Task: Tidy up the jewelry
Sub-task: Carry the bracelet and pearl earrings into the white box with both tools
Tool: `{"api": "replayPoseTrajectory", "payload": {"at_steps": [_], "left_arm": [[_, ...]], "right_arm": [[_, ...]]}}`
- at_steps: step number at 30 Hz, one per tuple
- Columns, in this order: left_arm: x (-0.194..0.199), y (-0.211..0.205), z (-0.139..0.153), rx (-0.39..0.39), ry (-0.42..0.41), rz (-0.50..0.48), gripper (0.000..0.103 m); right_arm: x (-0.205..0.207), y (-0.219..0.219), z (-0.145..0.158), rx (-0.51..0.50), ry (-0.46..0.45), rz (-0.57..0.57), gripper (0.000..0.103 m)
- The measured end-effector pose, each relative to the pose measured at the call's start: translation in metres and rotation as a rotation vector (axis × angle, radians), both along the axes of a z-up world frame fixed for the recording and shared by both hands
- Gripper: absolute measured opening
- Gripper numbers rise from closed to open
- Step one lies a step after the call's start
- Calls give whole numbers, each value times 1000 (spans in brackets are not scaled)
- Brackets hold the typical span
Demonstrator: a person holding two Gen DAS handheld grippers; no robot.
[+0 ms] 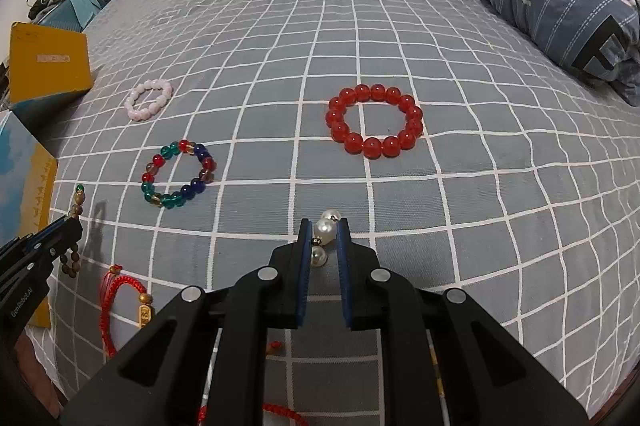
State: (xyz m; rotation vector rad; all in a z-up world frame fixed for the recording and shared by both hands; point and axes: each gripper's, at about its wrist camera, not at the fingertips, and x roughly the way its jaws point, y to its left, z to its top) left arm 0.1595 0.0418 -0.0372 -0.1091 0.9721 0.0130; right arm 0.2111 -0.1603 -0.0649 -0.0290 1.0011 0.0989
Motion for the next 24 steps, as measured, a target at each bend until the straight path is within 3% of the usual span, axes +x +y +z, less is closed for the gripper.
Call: {"api": "replayPoseTrajectory", "payload": {"at_steps": [24], "left_arm": [[-26, -3, 31, 8, -61, 1, 13]], "right_arm": [[-27, 8, 30, -4, -58, 15, 11]]}}
